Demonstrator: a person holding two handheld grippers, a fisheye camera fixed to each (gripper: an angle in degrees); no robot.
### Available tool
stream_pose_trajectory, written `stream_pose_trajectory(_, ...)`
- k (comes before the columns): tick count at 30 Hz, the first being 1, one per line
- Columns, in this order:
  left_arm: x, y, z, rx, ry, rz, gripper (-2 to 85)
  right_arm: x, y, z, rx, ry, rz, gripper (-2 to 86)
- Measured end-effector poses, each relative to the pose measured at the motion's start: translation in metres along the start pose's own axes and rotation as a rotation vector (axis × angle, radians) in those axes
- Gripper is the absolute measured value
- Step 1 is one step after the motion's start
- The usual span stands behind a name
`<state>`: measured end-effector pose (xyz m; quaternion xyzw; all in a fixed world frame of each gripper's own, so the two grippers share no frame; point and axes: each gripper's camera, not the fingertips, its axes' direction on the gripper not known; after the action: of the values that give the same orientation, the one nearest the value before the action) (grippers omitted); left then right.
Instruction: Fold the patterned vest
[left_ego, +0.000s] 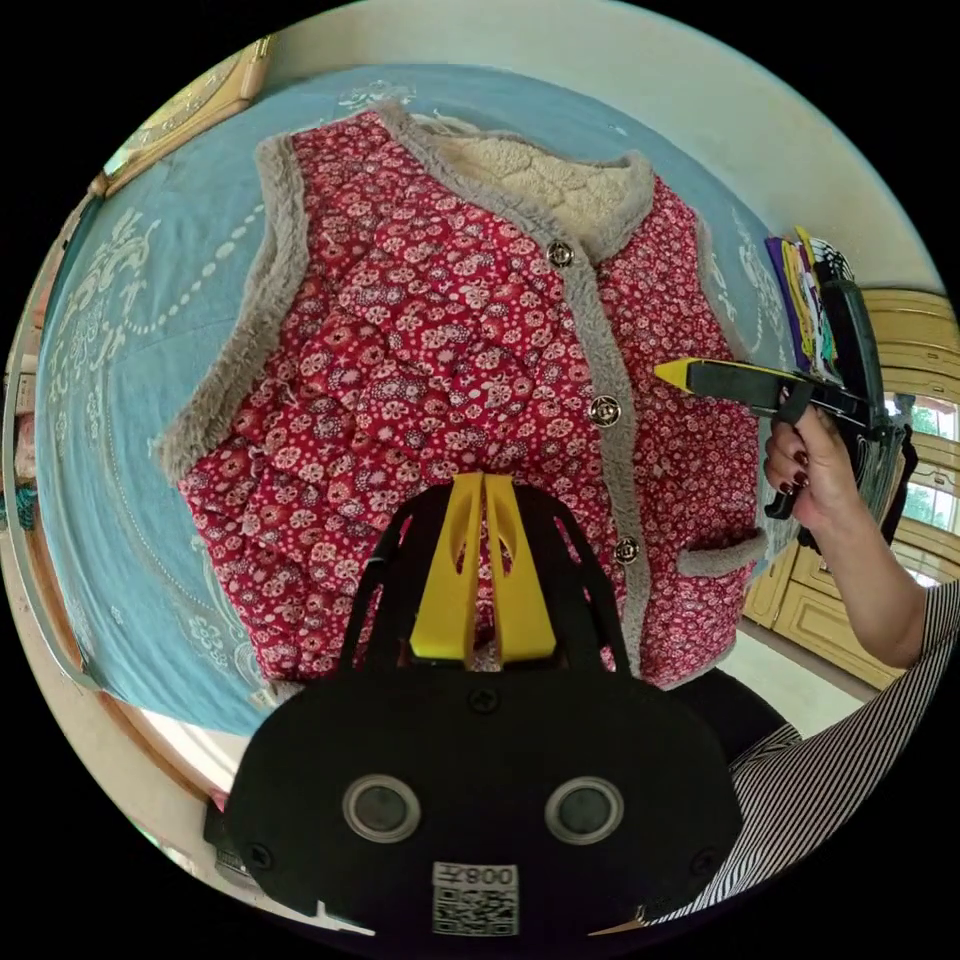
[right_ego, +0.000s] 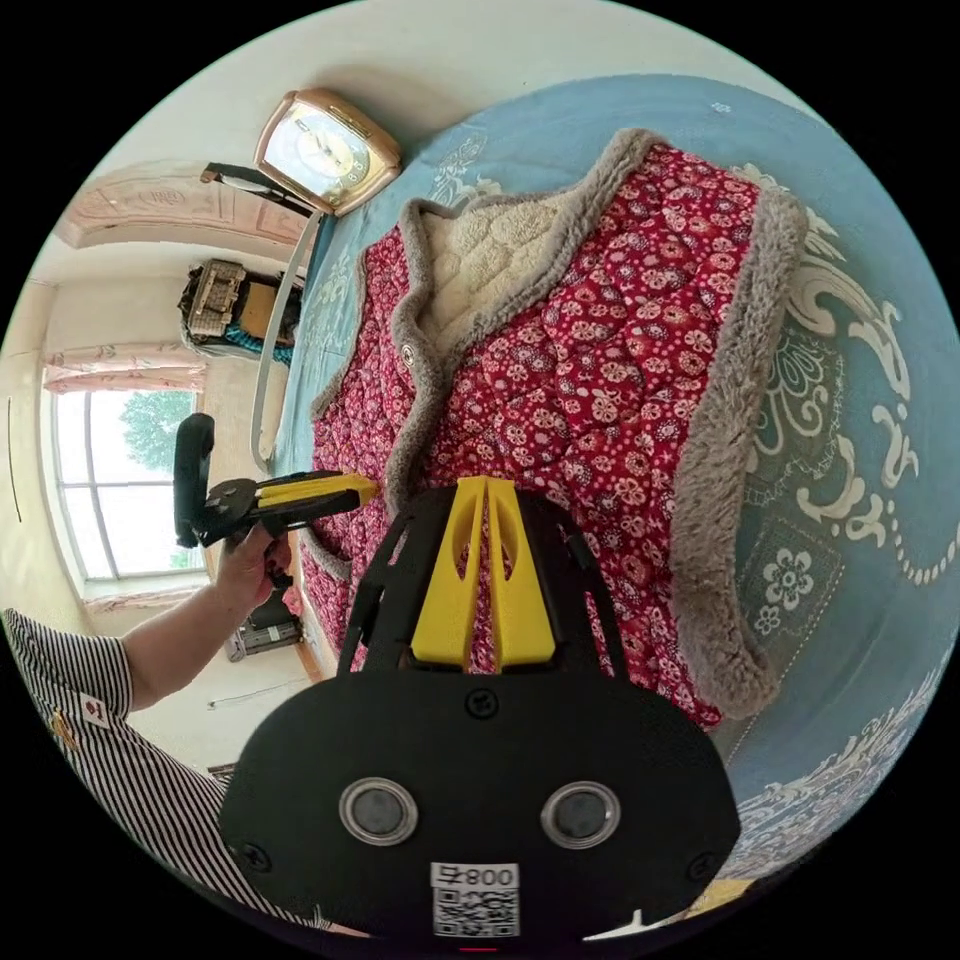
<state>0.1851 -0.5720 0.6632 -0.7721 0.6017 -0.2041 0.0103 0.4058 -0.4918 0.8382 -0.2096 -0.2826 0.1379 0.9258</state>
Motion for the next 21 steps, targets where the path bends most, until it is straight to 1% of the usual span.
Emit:
stream_pose_trajectory(1,-0.003,0.002,0.0,0.027,0.014,-0.01,0.0,0.004,-0.002,0.008,-0.035,0.022,-0.002,0.0)
stream_pose_trajectory(2,-0.011,0.004,-0.004,0.035,0.066,-0.056,0.0,0.005,-0.003,0.006,-0.031,0.014,-0.003,0.0)
stream_pose_trajectory(3,-0.016,0.01,-0.013,0.067,0.106,-0.064,0.0,0.005,-0.001,-0.005,0.009,-0.001,-0.015,0.0)
stream_pose_trajectory(5,-0.019,0.028,-0.025,0.115,0.106,-0.054,0.0,0.003,0.012,-0.03,0.081,0.002,-0.036,0.0)
stream_pose_trajectory(8,-0.022,0.066,-0.021,0.021,0.124,-0.049,0.1,0.008,0.059,-0.058,0.105,-0.052,-0.036,0.0)
stream_pose_trajectory(11,-0.027,0.094,0.009,-0.128,0.134,-0.084,0.1,0.017,0.113,-0.049,-0.021,-0.045,-0.004,0.0)
stream_pose_trajectory(13,-0.033,0.1,0.033,-0.162,0.098,-0.093,0.1,0.026,0.139,-0.019,-0.179,-0.041,0.022,0.0)
stream_pose_trajectory(14,-0.039,0.099,0.043,-0.157,0.115,-0.1,0.1,0.028,0.143,-0.01,-0.206,-0.001,0.014,0.0)
stream_pose_trajectory(15,-0.046,0.096,0.046,-0.174,0.14,-0.131,0.1,0.031,0.146,0.009,-0.267,0.088,-0.01,0.0)
stream_pose_trajectory(17,-0.05,0.096,0.045,-0.206,0.12,-0.112,0.1,0.037,0.14,0.018,-0.272,0.081,-0.013,0.0)
stream_pose_trajectory(18,-0.049,0.1,0.04,-0.192,0.085,-0.087,0.1,0.039,0.135,0.017,-0.288,0.069,0.003,0.0)
stream_pose_trajectory(21,-0.056,0.106,0.027,-0.133,0.071,-0.06,0.3,0.039,0.138,0.003,-0.274,0.065,-0.019,0.0)
